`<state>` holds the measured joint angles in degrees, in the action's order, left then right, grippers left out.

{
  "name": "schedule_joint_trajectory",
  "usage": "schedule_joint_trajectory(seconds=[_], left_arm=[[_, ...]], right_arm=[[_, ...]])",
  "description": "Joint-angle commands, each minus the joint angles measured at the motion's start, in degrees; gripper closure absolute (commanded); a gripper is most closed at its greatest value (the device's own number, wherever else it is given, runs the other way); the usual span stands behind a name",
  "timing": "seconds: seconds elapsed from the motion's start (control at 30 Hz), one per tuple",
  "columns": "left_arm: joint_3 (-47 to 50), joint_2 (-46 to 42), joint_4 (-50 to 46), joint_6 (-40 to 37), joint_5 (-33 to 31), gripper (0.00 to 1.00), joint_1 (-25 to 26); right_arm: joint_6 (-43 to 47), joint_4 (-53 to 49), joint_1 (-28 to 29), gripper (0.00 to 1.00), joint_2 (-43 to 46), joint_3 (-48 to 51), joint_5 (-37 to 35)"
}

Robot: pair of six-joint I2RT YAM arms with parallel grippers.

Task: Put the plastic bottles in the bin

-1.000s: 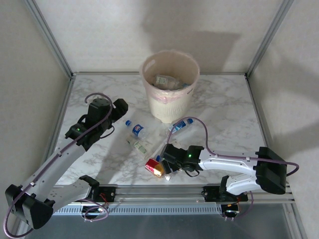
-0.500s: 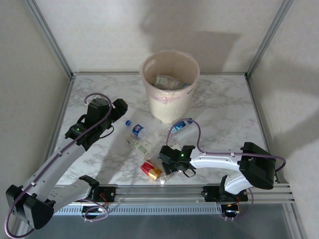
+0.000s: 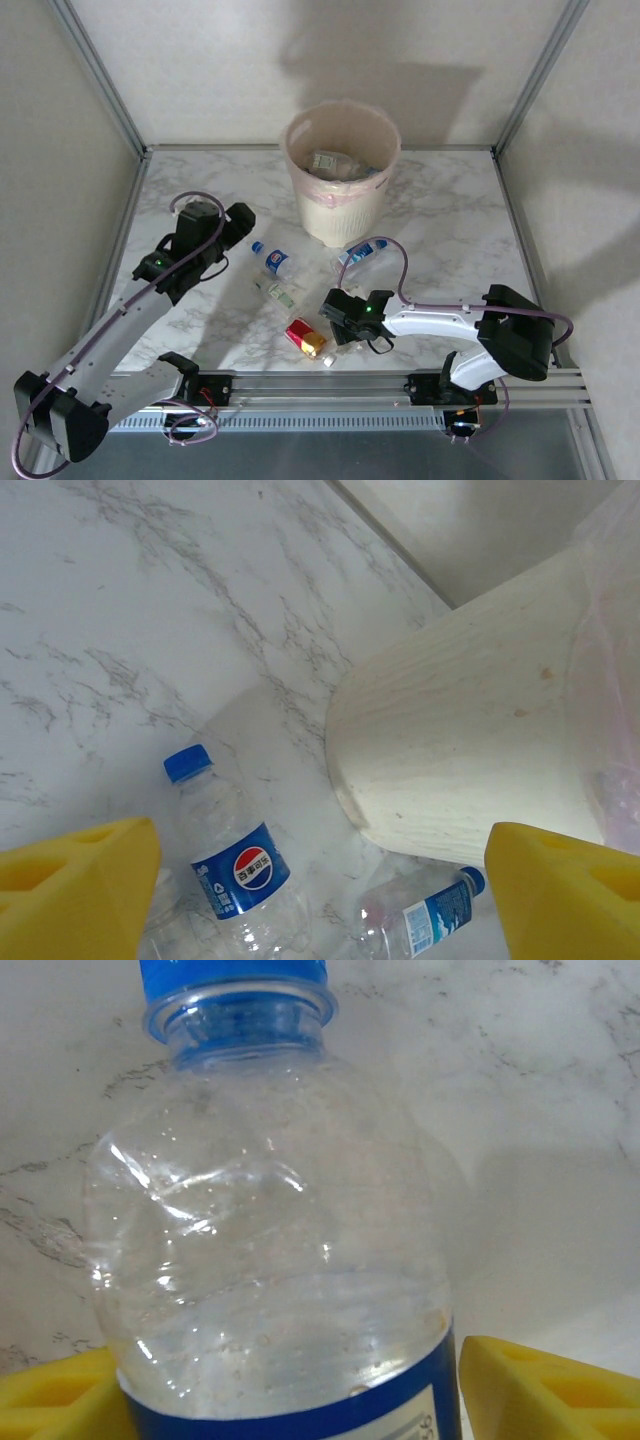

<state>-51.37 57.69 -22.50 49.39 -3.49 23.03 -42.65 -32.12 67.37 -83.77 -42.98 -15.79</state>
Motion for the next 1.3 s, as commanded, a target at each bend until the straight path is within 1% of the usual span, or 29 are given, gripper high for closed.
schedule_joint_trajectory(seconds=[0.0, 0.13, 0.33, 0.4, 0.43, 0.47, 0.53, 0.57, 0.63, 0.87, 1.1, 1.27], left_arm=[[1.37, -0.63, 0.87, 0.79, 0.84, 0.16, -0.61], [2.89, -0.51, 1.32, 1.63, 1.23, 0.16, -0.7], [3.54, -0.73, 1.61, 2.29, 1.53, 0.16, -0.79], [3.5, -0.74, 1.59, 2.45, 1.55, 0.16, -0.88], [3.48, -0.74, 1.59, 2.52, 1.64, 0.16, -0.88], [3.53, -0.74, 1.6, 2.61, 1.6, 0.16, -0.88], [3.56, -0.75, 1.58, 2.62, 1.71, 0.16, -0.88], [3.61, -0.79, 1.64, 2.6, 1.73, 0.16, -0.88], [3.73, -0.87, 1.56, 2.69, 1.81, 0.16, -0.98], [3.98, -1.17, 1.48, 2.7, 1.99, 0.16, -1.18], [4.42, -1.31, 1.42, 2.38, 2.16, 0.16, -1.62], [4.97, -1.41, 1.74, 2.36, 2.48, 0.16, -2.1]], right_arm=[[-0.27, -1.5, -0.15, 0.31, 2.45, -1.43, -0.74], [-0.46, -2.97, 0.33, 0.35, 5.91, -2.72, -1.48], [-1.11, -5.58, 1.61, 0.38, 11.3, -6.15, -3.33], [-1.13, -6.02, 1.62, 0.37, 12.13, -6.59, -3.42], [-1.12, -6.21, 1.48, 0.36, 11.96, -6.59, -3.37], [-1.35, -6.64, 1.53, 0.31, 11.37, -6.55, -3.52], [-2.2, -7.76, 1.38, 0.17, 9.19, -6.25, -4.34], [-2.5, -8.04, 1.26, 0.13, 8.07, -6.01, -4.59], [-2.63, -7.87, 0.89, 0.11, 5.71, -5.34, -4.35], [-0.93, -3.31, -1.54, 0.17, -0.29, -4.04, -2.52], [1.26, -0.21, -3.49, 0.29, -4.65, -3.54, -0.78], [1.21, 0.96, -3.69, 0.37, -5.45, -3.07, -0.3]])
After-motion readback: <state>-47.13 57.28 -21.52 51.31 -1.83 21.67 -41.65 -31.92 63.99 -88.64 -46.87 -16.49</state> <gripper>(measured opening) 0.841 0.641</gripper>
